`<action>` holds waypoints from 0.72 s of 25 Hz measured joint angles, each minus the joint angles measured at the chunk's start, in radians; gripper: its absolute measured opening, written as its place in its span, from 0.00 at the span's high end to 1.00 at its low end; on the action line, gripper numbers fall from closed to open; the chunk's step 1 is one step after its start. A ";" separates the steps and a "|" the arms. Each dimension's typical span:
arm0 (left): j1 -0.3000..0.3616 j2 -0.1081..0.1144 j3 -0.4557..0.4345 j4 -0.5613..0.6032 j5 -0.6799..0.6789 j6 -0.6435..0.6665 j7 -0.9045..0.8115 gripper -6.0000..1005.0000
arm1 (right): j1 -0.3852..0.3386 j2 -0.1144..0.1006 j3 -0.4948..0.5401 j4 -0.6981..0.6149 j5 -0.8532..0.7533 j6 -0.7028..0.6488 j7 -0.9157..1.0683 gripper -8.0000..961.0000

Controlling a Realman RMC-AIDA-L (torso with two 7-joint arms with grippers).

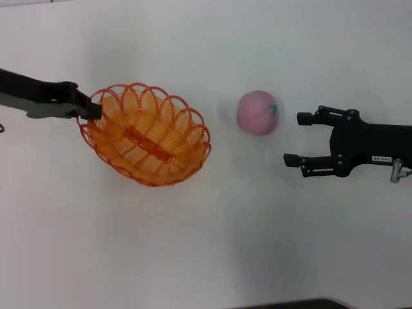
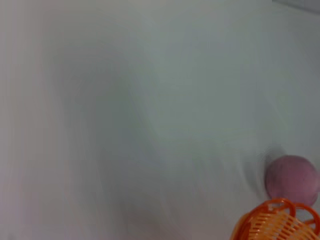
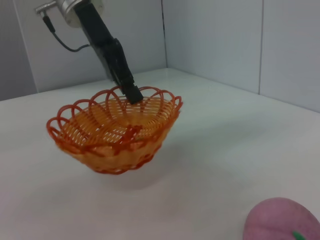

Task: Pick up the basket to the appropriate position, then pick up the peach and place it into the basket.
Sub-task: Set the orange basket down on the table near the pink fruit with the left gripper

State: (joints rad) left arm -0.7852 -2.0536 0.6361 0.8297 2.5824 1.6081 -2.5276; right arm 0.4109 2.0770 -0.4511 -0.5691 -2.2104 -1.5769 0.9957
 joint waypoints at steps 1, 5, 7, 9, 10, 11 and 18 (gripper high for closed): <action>0.006 -0.001 -0.015 -0.001 -0.002 0.001 -0.002 0.93 | -0.001 0.000 0.000 0.000 0.000 0.000 0.000 0.03; 0.069 -0.012 -0.088 -0.002 -0.064 0.012 -0.009 0.93 | -0.005 0.000 0.000 0.000 0.000 -0.001 0.001 0.03; 0.113 -0.022 -0.103 0.003 -0.110 0.012 -0.010 0.93 | -0.006 -0.001 0.000 0.000 0.000 -0.001 0.001 0.03; 0.150 -0.034 -0.105 0.014 -0.141 0.010 -0.011 0.93 | -0.006 -0.001 0.000 0.000 0.000 -0.001 0.001 0.03; 0.170 -0.045 -0.106 0.026 -0.153 0.008 -0.011 0.93 | -0.006 -0.001 0.000 0.000 0.000 -0.001 0.001 0.03; 0.187 -0.057 -0.106 0.039 -0.159 0.007 -0.011 0.93 | -0.005 -0.001 0.001 0.000 0.000 -0.002 0.002 0.03; 0.261 -0.115 -0.100 0.087 -0.193 -0.009 -0.007 0.93 | 0.003 -0.002 0.002 -0.005 0.000 -0.004 0.012 0.03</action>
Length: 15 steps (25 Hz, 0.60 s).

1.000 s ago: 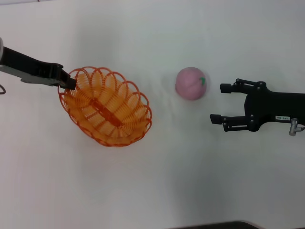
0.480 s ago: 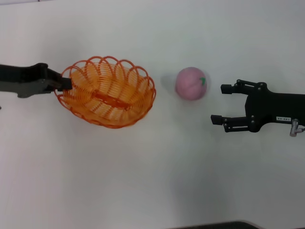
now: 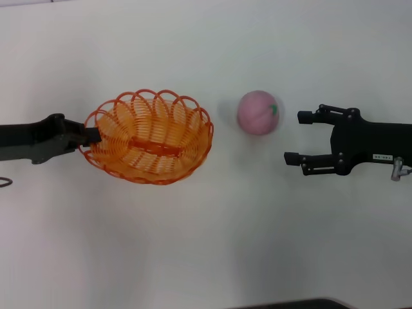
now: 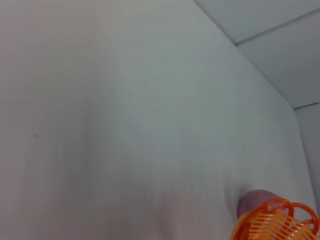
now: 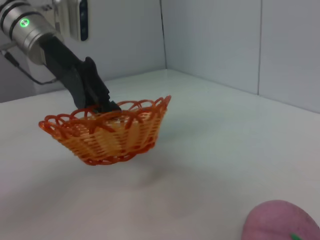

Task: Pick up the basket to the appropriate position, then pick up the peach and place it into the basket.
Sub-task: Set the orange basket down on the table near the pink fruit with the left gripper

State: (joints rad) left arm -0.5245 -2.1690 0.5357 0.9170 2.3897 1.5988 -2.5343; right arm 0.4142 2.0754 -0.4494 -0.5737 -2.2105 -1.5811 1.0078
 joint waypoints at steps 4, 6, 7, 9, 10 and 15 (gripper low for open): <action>0.039 -0.003 0.015 -0.023 -0.049 -0.040 0.005 0.93 | 0.001 0.001 0.000 -0.009 0.000 -0.002 0.000 0.03; 0.059 -0.004 0.035 -0.037 -0.080 -0.067 0.007 0.93 | 0.001 0.001 0.002 -0.009 0.000 -0.003 0.000 0.03; 0.069 -0.004 0.045 -0.042 -0.098 -0.080 0.008 0.93 | 0.001 0.001 0.004 -0.009 0.000 -0.003 0.000 0.03; 0.087 -0.004 0.062 -0.046 -0.126 -0.104 0.010 0.93 | 0.002 0.001 0.006 -0.009 0.000 -0.003 0.000 0.03; 0.098 -0.004 0.073 -0.047 -0.143 -0.119 0.010 0.93 | 0.002 0.001 0.006 -0.009 0.000 -0.003 0.000 0.03; 0.133 -0.006 0.129 -0.049 -0.191 -0.182 0.010 0.92 | 0.002 0.002 0.007 -0.009 0.000 -0.004 0.000 0.03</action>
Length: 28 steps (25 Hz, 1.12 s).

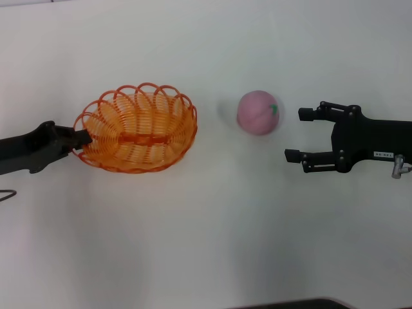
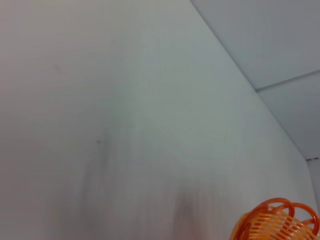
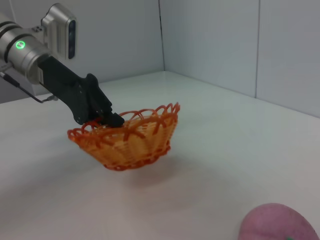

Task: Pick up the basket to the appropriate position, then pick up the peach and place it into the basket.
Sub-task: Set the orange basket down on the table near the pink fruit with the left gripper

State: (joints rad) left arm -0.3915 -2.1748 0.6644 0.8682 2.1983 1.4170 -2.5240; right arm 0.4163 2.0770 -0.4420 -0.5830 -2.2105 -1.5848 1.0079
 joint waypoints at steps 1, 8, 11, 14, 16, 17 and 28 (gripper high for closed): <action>0.006 0.000 0.021 0.000 -0.009 -0.020 0.000 0.92 | 0.000 0.000 0.000 0.000 0.000 0.000 0.000 0.03; 0.036 0.000 0.135 -0.002 -0.075 -0.114 -0.003 0.93 | -0.002 0.000 0.002 0.000 0.000 0.000 0.000 0.03; 0.049 0.000 0.144 -0.002 -0.104 -0.126 -0.001 0.93 | -0.003 0.000 0.004 0.000 0.000 0.000 0.000 0.03; 0.062 0.000 0.147 -0.002 -0.133 -0.139 0.000 0.93 | -0.004 0.000 0.005 0.000 0.000 0.000 0.000 0.03; 0.072 0.000 0.153 -0.002 -0.148 -0.152 0.000 0.93 | -0.004 -0.001 0.005 0.000 0.000 0.000 0.000 0.03; 0.077 0.000 0.157 -0.002 -0.153 -0.159 0.000 0.93 | -0.004 -0.001 0.005 0.000 0.000 0.000 0.000 0.03; 0.099 0.000 0.197 -0.003 -0.185 -0.187 -0.006 0.93 | -0.004 -0.002 0.005 -0.001 0.002 0.000 0.000 0.03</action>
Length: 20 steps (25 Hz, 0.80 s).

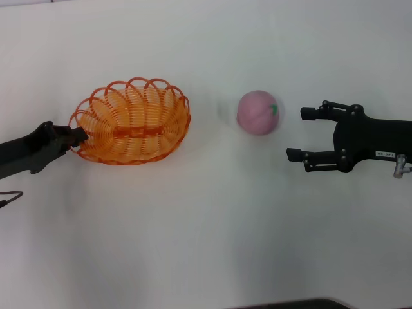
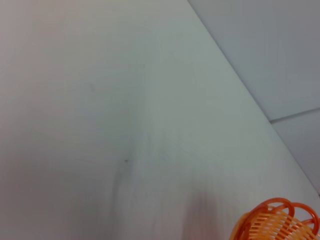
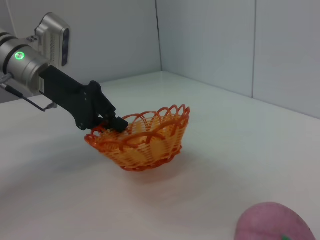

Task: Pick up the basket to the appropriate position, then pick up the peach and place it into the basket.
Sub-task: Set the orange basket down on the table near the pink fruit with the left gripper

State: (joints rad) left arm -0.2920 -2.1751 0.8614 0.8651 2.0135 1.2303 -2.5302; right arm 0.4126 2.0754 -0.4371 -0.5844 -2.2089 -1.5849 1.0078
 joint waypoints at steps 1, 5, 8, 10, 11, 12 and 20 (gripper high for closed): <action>0.001 0.000 0.001 0.000 -0.001 -0.001 0.000 0.93 | 0.000 0.000 0.000 0.000 0.000 0.000 0.000 0.03; 0.007 0.000 0.013 0.000 -0.006 -0.006 0.002 0.93 | 0.000 0.001 0.000 0.000 0.000 -0.001 0.000 0.03; 0.013 0.000 0.032 0.000 -0.018 -0.021 0.002 0.92 | 0.001 0.002 0.000 0.000 0.000 -0.001 0.000 0.03; 0.015 0.000 0.045 0.000 -0.019 -0.033 0.002 0.91 | 0.001 0.002 0.000 0.000 0.000 -0.001 0.000 0.03; 0.015 0.000 0.050 0.000 -0.019 -0.038 0.002 0.91 | 0.001 0.002 0.000 0.000 0.000 -0.001 0.000 0.03; 0.016 0.000 0.054 0.000 -0.019 -0.045 0.002 0.90 | 0.002 0.002 0.000 0.000 0.000 -0.001 0.000 0.03; 0.017 0.000 0.095 0.000 -0.019 -0.099 0.003 0.87 | 0.002 0.002 0.000 0.000 0.000 -0.001 0.000 0.03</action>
State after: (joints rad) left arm -0.2747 -2.1751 0.9569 0.8651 1.9941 1.1311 -2.5268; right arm 0.4142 2.0770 -0.4371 -0.5845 -2.2089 -1.5862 1.0075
